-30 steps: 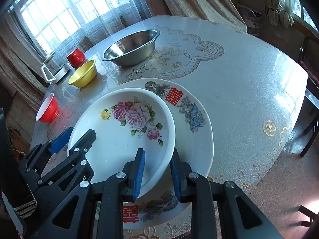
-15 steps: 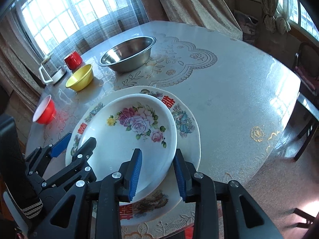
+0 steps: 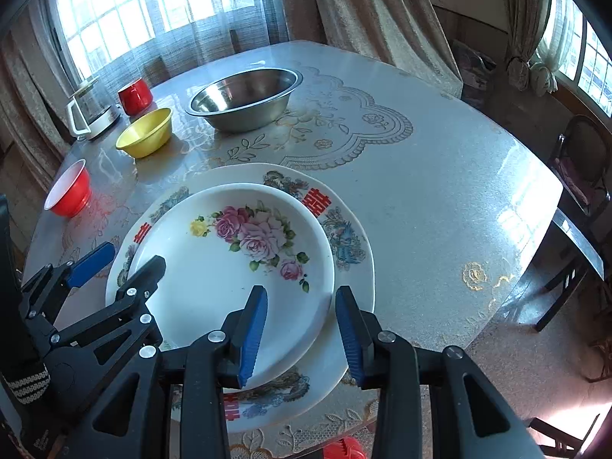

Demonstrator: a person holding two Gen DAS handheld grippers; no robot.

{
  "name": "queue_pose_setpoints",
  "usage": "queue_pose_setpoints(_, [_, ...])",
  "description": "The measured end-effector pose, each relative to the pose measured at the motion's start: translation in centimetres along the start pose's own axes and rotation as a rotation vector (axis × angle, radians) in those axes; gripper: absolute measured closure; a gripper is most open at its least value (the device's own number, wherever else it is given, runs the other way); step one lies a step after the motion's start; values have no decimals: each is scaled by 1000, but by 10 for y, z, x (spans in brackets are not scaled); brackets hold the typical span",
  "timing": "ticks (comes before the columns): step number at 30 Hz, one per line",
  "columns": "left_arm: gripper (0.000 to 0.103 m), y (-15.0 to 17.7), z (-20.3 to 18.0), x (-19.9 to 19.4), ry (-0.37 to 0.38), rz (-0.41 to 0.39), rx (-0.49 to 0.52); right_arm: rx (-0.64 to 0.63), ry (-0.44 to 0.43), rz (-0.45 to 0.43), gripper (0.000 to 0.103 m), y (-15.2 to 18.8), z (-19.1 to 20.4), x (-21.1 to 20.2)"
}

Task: Organize plates and bowls
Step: 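Lower the pink-rose plate onto the plate stack and open both tools, then move both tools to the stainless steel bowl and grasp its rim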

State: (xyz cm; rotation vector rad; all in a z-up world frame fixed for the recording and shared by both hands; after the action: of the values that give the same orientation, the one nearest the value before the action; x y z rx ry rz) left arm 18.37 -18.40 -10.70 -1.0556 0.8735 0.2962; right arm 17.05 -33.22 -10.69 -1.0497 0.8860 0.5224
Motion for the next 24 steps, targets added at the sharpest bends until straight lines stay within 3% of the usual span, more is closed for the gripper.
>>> queue_pose_setpoints(2, [26, 1, 5, -4, 22, -2, -35, 5, 12, -21, 65, -3, -1, -3])
queue_pose_setpoints(8, [20, 1, 41, -20, 36, -17, -138, 66, -14, -63, 64, -18, -2, -12])
queue_pose_setpoints(18, [15, 23, 116, -20, -72, 25, -283, 53, -96, -65, 64, -27, 36, -10])
queue_pose_setpoints(24, [12, 32, 127, -7, -91, 87, -311, 38, -180, -37, 61, -43, 52, -1])
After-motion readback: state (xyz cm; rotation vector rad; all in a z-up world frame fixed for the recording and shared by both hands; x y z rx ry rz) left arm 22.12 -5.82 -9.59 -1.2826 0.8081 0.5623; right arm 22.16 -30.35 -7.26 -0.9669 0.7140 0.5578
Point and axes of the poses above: each gripper's, at about its wrist camera, not at the fingertips, and x roughly the way its jaws point, z to its left, y to its underside, the point moved 10 cm from there along x, roughly the way its jaws point, and after that the axes turned 13 degrees about x, right-handed, at the moved point
